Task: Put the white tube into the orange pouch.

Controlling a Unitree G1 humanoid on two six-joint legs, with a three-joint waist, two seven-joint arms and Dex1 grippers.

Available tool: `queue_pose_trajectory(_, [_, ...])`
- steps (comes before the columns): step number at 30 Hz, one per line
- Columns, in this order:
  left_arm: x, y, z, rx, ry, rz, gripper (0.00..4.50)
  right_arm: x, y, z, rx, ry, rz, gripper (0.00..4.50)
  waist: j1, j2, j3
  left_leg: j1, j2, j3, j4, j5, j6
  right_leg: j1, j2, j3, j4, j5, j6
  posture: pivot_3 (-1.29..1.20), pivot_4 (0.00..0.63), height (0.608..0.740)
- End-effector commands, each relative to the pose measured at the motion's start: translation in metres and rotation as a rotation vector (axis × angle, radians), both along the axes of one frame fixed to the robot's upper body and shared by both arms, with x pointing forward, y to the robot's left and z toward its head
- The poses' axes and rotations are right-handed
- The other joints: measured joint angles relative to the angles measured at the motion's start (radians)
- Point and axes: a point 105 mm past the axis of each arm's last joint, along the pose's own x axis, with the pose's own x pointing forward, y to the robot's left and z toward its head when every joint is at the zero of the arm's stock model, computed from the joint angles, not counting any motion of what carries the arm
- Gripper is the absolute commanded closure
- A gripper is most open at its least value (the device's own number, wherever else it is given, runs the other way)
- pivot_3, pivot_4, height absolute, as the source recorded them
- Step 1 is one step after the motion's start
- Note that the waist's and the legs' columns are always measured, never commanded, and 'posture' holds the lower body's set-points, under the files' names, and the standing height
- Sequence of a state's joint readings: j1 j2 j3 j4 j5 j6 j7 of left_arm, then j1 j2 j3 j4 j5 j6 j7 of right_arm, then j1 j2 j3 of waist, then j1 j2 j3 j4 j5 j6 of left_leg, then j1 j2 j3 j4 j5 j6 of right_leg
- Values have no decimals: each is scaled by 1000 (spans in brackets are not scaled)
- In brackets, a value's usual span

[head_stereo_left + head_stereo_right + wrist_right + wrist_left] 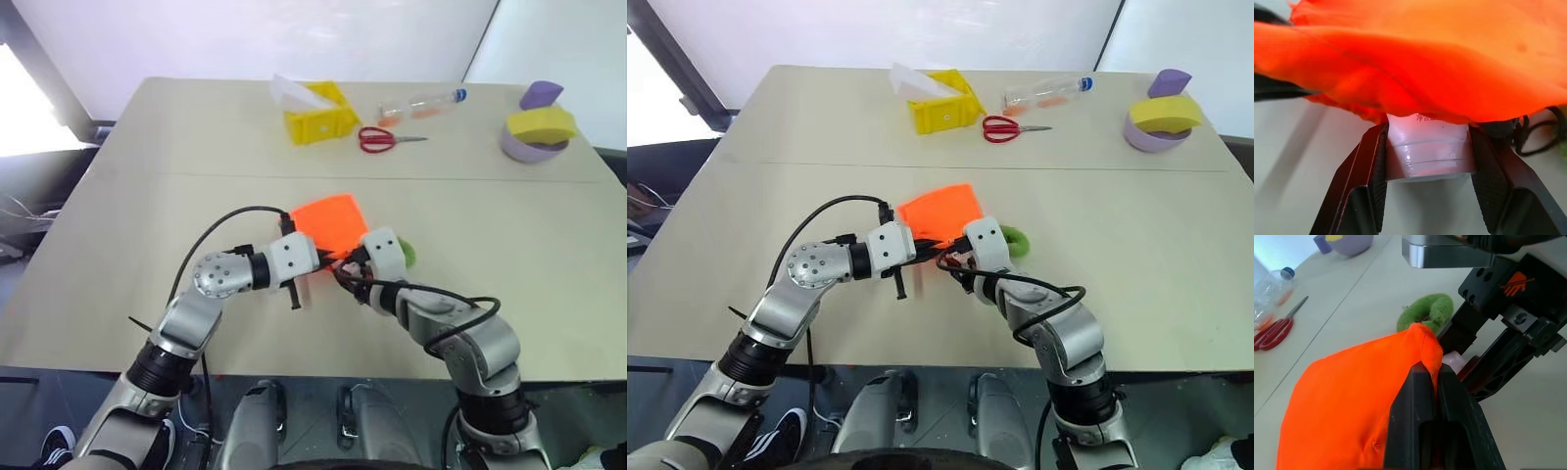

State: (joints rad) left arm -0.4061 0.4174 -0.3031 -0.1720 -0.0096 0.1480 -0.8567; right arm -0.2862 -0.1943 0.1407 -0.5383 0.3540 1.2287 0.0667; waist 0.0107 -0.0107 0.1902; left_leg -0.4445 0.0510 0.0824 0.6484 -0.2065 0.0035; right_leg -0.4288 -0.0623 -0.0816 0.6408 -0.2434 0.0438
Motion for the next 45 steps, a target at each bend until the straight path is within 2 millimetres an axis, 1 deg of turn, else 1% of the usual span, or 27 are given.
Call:
queue_pose_trajectory(1, [-4, -5, 11, -15, -43, -26, 4500, 8, -3, 8, 21, -32, -50, 2674, -1, 0, 0, 0, 0, 0, 0, 0, 0, 0, 0, 0, 0, 0, 0, 0, 150, 740])
queue_pose_trajectory(9, [-4, -7, 11, -17, -49, -27, 4500, 4, 7, 7, 47, -21, 17, 2674, -1, 0, 0, 0, 0, 0, 0, 0, 0, 0, 0, 0, 1, 0, 0, 0, 150, 740])
queue_pose_trajectory(11, [-4, -7, 11, -19, -49, -24, 4500, 1, 10, 9, 59, -20, 47, 1656, -1, 0, 0, 0, 0, 0, 0, 0, 0, 0, 0, 0, 1, 0, 0, 0, 150, 740])
queue_pose_trajectory(12, [-4, -7, 11, -19, -50, -23, 4500, 1, 10, 10, 53, -26, 53, 1277, -2, 0, 0, 0, 0, 0, 0, 0, 0, 0, 0, 0, 1, 0, 0, 0, 150, 740])
queue_pose_trajectory(14, [-4, -6, 11, -10, -57, -24, 4500, 1, 8, 13, 56, -41, 61, 253, -2, 0, 0, 0, 0, 0, 0, 0, 0, 0, 0, 0, 1, 0, 0, 0, 150, 740])
queue_pose_trajectory(15, [-4, -6, 10, -12, -56, -22, 4500, 0, 6, 16, 61, -50, 67, 20, -2, 0, 0, 0, 0, 0, 0, 0, 0, 0, 0, 0, 1, 0, 0, 0, 150, 740])
queue_pose_trajectory(17, [-3, -6, 10, -14, -54, -20, 4500, -2, 2, 19, 70, -53, 88, 20, -2, 0, 0, 0, 0, 0, 0, 0, 0, 0, 0, 0, 1, 0, 0, 0, 150, 740])
queue_pose_trajectory(20, [-3, -6, 11, -13, -58, -18, 4500, -8, 2, 24, 102, -50, 137, 20, 0, 0, 0, 0, 0, 0, 0, 0, 0, 0, -1, 0, 1, 0, 0, 0, 150, 740])
queue_pose_trajectory(26, [-2, -5, 10, -10, -60, -17, 4500, -30, 5, 29, 131, -25, 286, 20, 0, 0, 0, 0, 0, 0, -1, 0, 0, -1, -1, 0, 0, 0, 0, 0, 150, 740])
queue_pose_trajectory(29, [-2, -4, 10, -11, -60, -14, 4500, -33, 0, 34, 164, -25, 298, 20, 0, 0, 0, 0, 0, 0, -1, 0, 0, -1, -1, 0, 0, 0, 0, 0, 150, 740])
queue_pose_trajectory(31, [-1, -2, 10, -22, -51, -5, 4500, -35, -6, 35, 143, -38, 311, 20, 0, 0, 0, 0, 0, 0, 0, 0, 0, -1, -1, 0, 0, 0, 0, 0, 150, 740])
queue_pose_trajectory(34, [0, 1, 11, -49, -16, 13, 4500, -40, -19, 28, 94, -30, 325, 20, 2, 0, 0, 0, 0, 0, 0, 0, 0, 0, -2, 0, -1, -1, 0, 0, 150, 740])
queue_pose_trajectory(36, [3, 4, 13, -78, 13, 26, 4500, -43, -26, 19, 37, -18, 339, 20, 1, 0, 0, 0, 0, 0, 0, 0, 0, 0, -2, 0, -2, -2, 2, 0, 150, 740])
queue_pose_trajectory(38, [5, 6, 15, -107, 37, 38, 4500, -43, -29, 14, 16, -17, 347, 20, -1, 0, 0, -1, 0, 0, -1, 0, 0, 0, -2, 0, -3, -2, 3, 0, 150, 740])
queue_pose_trajectory(41, [9, 9, 18, -159, 72, 57, 4500, -39, -30, 20, 48, -54, 349, 847, -1, 0, 0, 0, 0, 0, -1, 0, 0, 0, -1, 0, -3, -2, 3, 0, 150, 740])
queue_pose_trajectory(42, [10, 9, 18, -170, 80, 60, 4500, -38, -29, 21, 46, -63, 355, 1294, 0, 0, 0, 0, 0, -1, -1, 0, 0, 0, -1, 0, -3, -2, 3, 0, 150, 740])
queue_pose_trajectory(45, [12, 13, 17, -204, 114, 73, 4500, -39, -27, 18, 34, -76, 378, 2955, 1, 0, 0, 0, 0, -1, -1, 0, 0, 0, 0, 0, -3, -2, 3, 0, 150, 740])
